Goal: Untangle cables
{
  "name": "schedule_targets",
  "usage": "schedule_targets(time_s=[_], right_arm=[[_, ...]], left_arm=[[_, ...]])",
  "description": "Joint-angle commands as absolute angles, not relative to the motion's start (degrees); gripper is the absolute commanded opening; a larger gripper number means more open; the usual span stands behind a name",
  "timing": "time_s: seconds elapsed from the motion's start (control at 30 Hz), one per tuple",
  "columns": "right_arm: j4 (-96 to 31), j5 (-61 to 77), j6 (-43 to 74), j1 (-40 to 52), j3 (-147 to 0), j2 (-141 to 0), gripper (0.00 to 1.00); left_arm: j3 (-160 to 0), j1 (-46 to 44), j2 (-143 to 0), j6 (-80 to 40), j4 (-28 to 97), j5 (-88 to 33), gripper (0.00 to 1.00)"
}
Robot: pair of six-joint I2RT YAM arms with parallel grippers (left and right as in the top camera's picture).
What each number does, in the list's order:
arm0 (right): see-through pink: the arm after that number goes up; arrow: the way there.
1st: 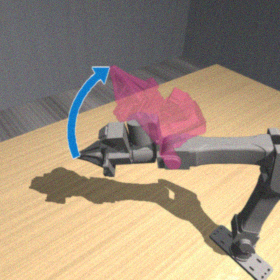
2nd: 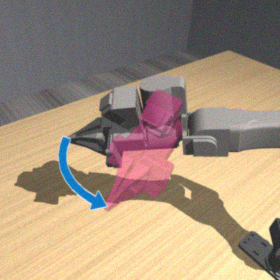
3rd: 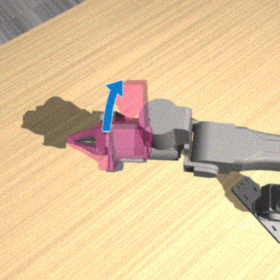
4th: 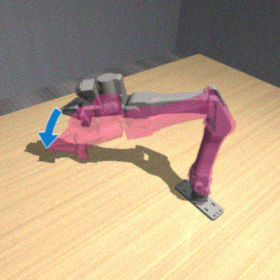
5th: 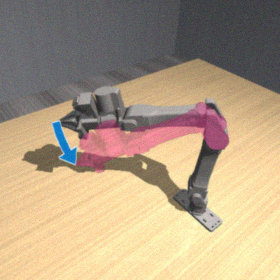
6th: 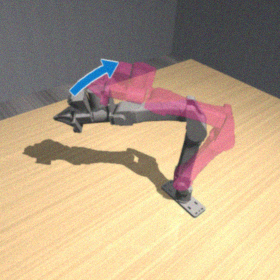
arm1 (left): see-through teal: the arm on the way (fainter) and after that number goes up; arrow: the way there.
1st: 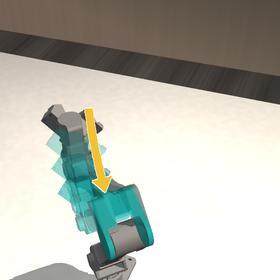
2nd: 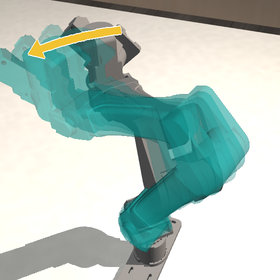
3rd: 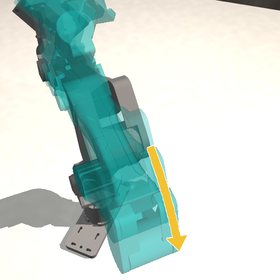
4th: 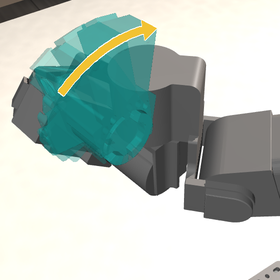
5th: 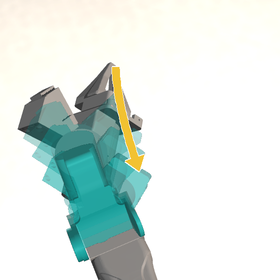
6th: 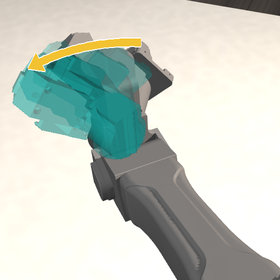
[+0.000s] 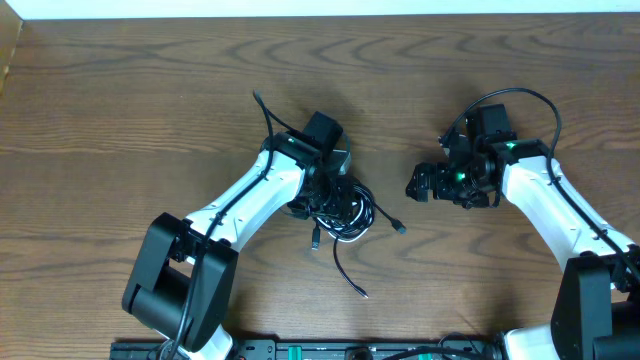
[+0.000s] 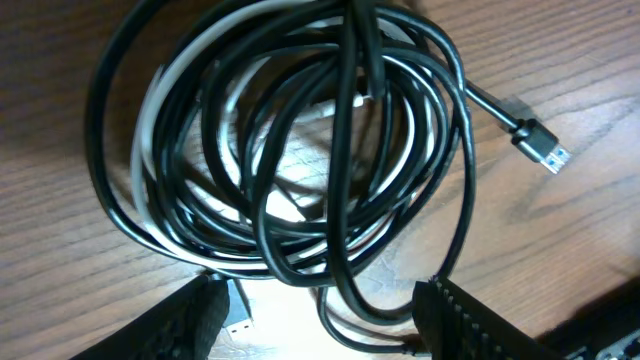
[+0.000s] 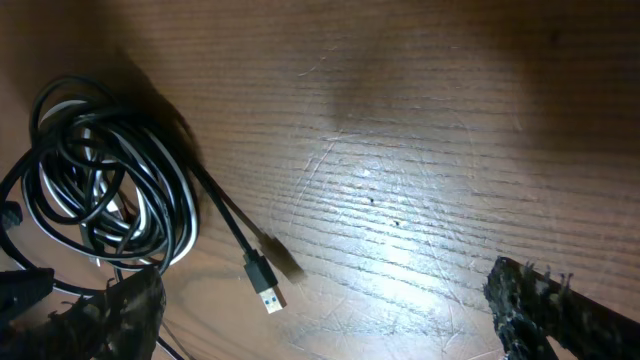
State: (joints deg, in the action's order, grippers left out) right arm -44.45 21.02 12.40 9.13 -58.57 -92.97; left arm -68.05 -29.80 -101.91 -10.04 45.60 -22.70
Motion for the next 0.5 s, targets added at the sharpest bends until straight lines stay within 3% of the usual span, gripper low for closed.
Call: schedule_targets(time_s=[0.0, 0.17, 0.23, 0.47], right_arm=[[-44.4, 20.7, 12.4, 9.5, -59.1, -93.0, 0.99], [-44.4, 20.7, 12.4, 9.5, -59.1, -93.0, 0.99], [-44.4, 20.7, 12.4, 9.5, -59.1, -93.0, 0.99], [-44.4, 20.7, 12.4, 9.4, -59.1, -93.0, 0.99]], left_arm=[[-67.7, -30.0, -102.8, -9.1, 45.7, -21.3, 0.65], [-67.7, -30.0, -102.8, -9.1, 45.7, -21.3, 0.65], [-67.7, -30.0, -102.8, -8.9, 45.8, -21.3, 0.39], [-67.7, -30.0, -102.8, -6.1, 45.7, -21.3, 0.09]])
